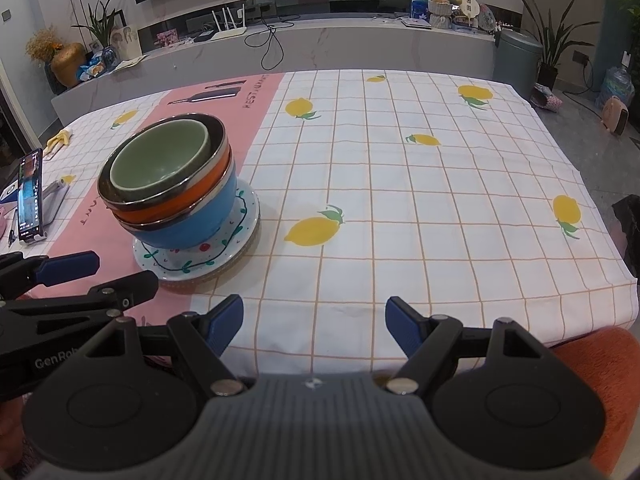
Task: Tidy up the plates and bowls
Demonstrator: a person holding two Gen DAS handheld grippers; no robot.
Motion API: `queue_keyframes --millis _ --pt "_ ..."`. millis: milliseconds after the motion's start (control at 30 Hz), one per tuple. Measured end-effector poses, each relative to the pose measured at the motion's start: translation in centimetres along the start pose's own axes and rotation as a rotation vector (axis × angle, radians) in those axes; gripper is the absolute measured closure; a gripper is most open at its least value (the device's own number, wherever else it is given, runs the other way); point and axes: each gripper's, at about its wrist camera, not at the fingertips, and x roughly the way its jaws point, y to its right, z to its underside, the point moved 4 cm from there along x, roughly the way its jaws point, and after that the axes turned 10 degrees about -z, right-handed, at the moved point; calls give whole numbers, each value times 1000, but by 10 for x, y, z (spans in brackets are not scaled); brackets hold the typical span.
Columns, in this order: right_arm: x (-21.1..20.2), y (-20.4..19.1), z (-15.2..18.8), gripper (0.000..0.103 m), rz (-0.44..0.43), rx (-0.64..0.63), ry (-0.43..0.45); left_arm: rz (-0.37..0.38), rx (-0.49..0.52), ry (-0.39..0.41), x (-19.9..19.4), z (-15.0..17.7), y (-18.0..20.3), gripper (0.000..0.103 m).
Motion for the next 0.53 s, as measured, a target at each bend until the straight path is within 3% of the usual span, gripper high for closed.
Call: queue_keyframes --millis 533 --pt "0 0 0 26 -2 -3 -3 1 6 6 -1 0 1 29"
